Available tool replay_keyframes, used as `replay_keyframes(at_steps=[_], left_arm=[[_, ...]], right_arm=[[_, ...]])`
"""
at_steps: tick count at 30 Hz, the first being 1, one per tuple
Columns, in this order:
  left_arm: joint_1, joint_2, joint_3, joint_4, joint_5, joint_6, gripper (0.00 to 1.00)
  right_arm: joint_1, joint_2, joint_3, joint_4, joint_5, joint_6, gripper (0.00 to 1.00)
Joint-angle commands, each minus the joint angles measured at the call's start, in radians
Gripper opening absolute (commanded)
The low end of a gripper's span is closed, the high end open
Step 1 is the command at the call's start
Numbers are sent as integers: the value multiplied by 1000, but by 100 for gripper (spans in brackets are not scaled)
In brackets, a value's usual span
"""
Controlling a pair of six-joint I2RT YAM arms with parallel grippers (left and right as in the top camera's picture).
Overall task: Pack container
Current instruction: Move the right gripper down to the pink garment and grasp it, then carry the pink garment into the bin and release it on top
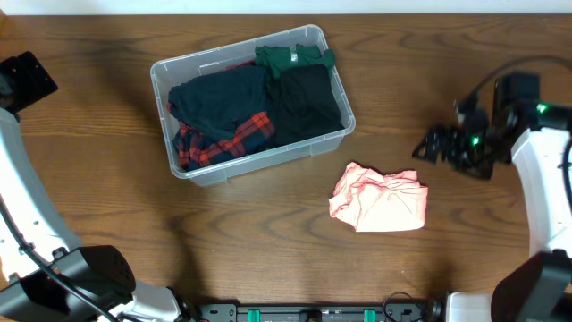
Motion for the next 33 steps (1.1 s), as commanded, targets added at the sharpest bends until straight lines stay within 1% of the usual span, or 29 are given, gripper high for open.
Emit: replay_keyframes(at_steps=[1,6,10,13,16,18,19,20,21,22,25,27,29,33], left_arm=[[3,6,0,0,-8,-9,98],[3,6,0,0,-8,-9,98],[3,6,0,0,-8,-9,98],[3,6,0,0,-8,-9,98],[3,6,0,0,-8,-9,98],[3,6,0,0,-8,-9,98],[3,6,0,0,-8,-9,98],[3,6,0,0,-8,-9,98],[3,6,0,0,-8,-9,98],[3,6,0,0,-8,-9,98],[3,6,0,0,-8,-9,98],[3,6,0,0,-8,-9,98],[3,6,0,0,-8,-9,98],[3,6,0,0,-8,-9,98]], right_arm=[[-36,-2,-122,64,-101,-69,90],[-40,3,-283,206,-160,-83,91],[-32,3,-398,303,-167,-61,90],[-32,3,-473,378,-185,-40,87],[-32,3,-536,468,-260,-29,80],[-30,3,-568,520,-300,-4,71],[-28,3,-580,539,-311,16,64],[-24,3,-591,553,-317,31,55],[-21,3,-594,555,-317,33,38],[-20,3,-593,555,-316,33,27],[-19,-11,-579,540,-338,33,10],[-19,-33,-543,506,-378,33,2],[-19,-66,-482,456,-459,34,1],[-9,-140,-290,329,-700,34,1]])
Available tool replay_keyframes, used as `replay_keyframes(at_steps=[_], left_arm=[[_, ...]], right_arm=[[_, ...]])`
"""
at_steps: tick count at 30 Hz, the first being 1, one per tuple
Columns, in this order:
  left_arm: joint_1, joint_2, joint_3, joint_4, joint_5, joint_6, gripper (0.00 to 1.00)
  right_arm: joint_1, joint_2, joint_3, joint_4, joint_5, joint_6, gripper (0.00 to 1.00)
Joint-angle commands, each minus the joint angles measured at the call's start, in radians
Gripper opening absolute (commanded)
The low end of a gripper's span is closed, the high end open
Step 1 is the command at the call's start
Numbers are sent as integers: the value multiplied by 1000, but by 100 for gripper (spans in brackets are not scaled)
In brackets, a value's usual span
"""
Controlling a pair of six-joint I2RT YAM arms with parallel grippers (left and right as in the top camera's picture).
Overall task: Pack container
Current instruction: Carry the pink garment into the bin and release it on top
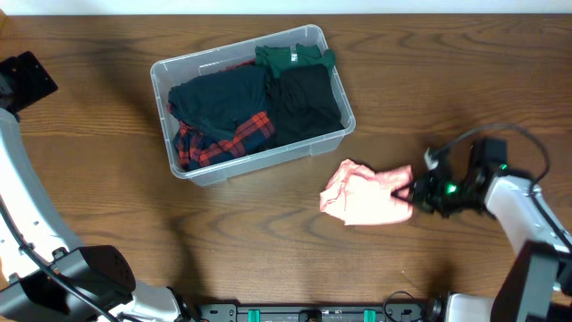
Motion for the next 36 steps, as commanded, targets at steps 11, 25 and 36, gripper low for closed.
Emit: replay_keyframes(at_steps=[11,25,36], left_arm=[[3,6,0,0,-9,-9,98],[3,6,0,0,-9,-9,98],[3,6,0,0,-9,-9,98]], right_arm=[[363,-103,491,464,-258,331,1],[600,484,491,1142,-300,667,1],[587,534,505,1103,-235,608,37]])
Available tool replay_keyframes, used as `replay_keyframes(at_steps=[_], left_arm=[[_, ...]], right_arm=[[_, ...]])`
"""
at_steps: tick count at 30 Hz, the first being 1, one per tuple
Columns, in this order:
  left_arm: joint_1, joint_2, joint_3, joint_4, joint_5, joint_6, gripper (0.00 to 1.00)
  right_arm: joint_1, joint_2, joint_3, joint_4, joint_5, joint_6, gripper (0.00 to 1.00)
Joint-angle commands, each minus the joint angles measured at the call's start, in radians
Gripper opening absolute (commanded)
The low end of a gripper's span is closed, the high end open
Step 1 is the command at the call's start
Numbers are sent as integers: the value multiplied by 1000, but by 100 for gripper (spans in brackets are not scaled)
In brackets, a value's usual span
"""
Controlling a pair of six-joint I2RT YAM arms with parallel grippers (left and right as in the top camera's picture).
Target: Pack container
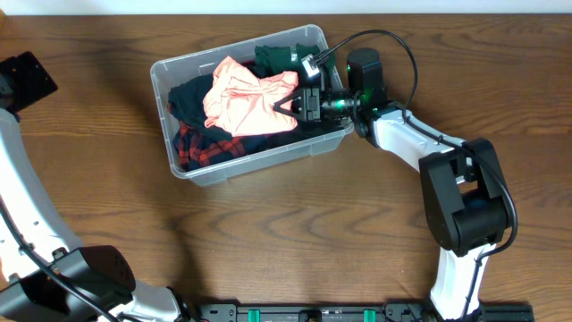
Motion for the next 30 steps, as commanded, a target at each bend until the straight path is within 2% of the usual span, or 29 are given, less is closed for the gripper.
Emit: replay_keyframes(at_steps=[1,3,4,7,9,13,16,19,23,27,30], left_arm=[[3,6,0,0,-8,-9,98],[3,6,0,0,-8,-9,98],[3,6,0,0,-8,-9,98],[3,6,0,0,-8,-9,98],[3,6,0,0,-8,-9,98],[3,6,0,0,-8,-9,98],[3,6,0,0,-8,-9,98],[3,6,0,0,-8,-9,98],[3,6,0,0,-8,-9,98],[3,6,0,0,-8,-9,98],[3,6,0,0,-8,-9,98]], right_arm=[[9,-58,24,-1,25,-10,44],[8,-97,29,-11,42,-27,95],[8,-120,33,-37,60,-46,99],[9,-193,58,-188,143,-165,99],[11,-241,90,-346,238,-288,99],[25,-322,201,-715,572,-514,99],[30,-356,288,-924,875,-577,99],[13,-381,336,-995,958,-608,99],[-14,-424,343,-974,995,-646,99],[-51,-496,345,-1006,1267,-687,99],[-74,-555,345,-1050,1384,-686,99]])
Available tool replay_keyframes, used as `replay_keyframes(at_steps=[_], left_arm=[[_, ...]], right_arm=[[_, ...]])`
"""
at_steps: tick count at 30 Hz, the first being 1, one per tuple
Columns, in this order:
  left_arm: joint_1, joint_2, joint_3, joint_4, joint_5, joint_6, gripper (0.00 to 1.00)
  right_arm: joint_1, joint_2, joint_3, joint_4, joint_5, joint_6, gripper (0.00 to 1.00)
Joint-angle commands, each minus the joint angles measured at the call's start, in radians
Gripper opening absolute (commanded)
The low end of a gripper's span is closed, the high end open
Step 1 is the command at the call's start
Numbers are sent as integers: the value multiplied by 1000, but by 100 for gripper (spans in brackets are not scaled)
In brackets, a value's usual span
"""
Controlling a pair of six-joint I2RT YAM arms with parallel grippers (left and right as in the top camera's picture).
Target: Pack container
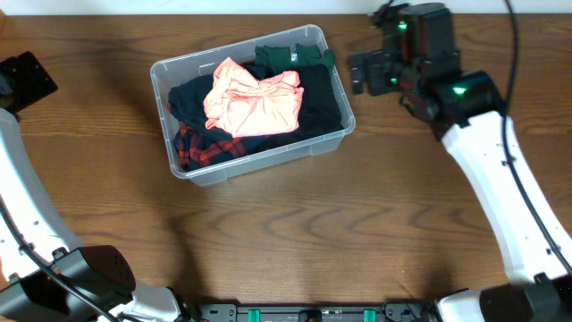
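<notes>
A clear plastic container [188,165] stands on the table at the upper left of centre. It holds dark, green and red-plaid clothes, and a crumpled pink garment [252,100] lies on top of them. My right gripper [358,73] hovers just off the container's right end, apart from the pink garment. Its fingers stand apart with nothing between them. Only part of the left arm [25,79] shows at the left edge, and its gripper is out of view.
The wooden table [357,224] carries nothing but the container. The right arm [487,170] runs down the right side. A dark bar with green fittings [322,313] lies along the front edge.
My right gripper has let go of the pink garment, which now rests on the clothes in the container. The gripper has drawn back to the right, outside the container.
The pink garment lay on the table right of the container, with my right gripper off to the far right. Then the gripper was at the garment's right edge. Then it held the garment over the container. Now the garment lies inside and the gripper is free.
</notes>
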Motion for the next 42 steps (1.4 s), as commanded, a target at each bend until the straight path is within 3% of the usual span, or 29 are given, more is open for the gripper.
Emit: replay_keyframes(at_steps=[1,3,18,26,38,42], left_arm=[[3,6,0,0,-8,-9,98],[3,6,0,0,-8,-9,98],[3,6,0,0,-8,-9,98],[3,6,0,0,-8,-9,98],[3,6,0,0,-8,-9,98],[3,6,0,0,-8,-9,98]], right_arm=[[-31,-98,20,-58,223,-29,99],[-32,-134,20,-117,162,72,99],[-110,-494,19,-266,211,124,99],[-111,-713,-12,-271,27,-192,99],[-159,-1196,-483,-89,-12,-136,99],[-159,-1352,-641,-38,-11,-54,99]])
